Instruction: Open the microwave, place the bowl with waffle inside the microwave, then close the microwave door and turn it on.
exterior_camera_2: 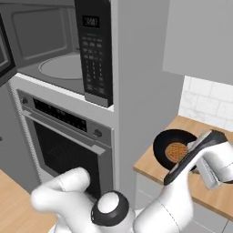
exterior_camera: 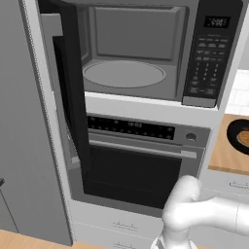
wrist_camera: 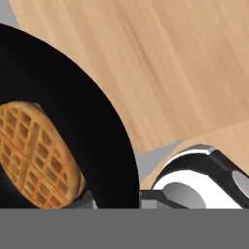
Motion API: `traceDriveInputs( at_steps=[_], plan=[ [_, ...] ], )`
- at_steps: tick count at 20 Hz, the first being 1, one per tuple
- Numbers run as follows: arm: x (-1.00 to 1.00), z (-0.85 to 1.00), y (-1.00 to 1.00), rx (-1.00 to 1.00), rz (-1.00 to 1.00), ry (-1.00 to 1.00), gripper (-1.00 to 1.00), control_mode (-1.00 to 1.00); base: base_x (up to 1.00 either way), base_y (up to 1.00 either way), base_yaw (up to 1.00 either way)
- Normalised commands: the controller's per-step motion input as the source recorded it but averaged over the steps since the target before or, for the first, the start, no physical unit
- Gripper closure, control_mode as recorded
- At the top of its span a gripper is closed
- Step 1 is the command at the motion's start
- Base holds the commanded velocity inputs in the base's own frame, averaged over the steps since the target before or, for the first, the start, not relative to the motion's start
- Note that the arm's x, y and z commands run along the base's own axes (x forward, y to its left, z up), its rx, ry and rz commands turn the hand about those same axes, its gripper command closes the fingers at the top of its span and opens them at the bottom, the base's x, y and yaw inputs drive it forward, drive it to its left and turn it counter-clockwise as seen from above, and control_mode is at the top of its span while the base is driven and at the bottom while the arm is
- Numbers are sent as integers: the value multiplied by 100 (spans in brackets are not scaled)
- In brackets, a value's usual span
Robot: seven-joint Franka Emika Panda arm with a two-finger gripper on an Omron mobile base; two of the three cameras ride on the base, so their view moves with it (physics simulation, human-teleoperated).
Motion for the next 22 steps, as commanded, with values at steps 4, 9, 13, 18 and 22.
traceDriveInputs(
  at_steps=[4, 9, 13, 18, 22],
  plan=[
    [-98, 84, 69, -3, 0, -16, 100, -100, 0, 0, 0],
    [-84, 67, 89, 0, 0, -5, 100, -100, 0, 0, 0],
    [-62, 58, 100, 0, 0, 0, 100, -100, 0, 0, 0],
    [-57, 60, 100, 0, 0, 0, 100, -100, 0, 0, 0],
    [-33, 54, 100, 3, 0, 0, 100, -100, 0, 0, 0]
  ],
)
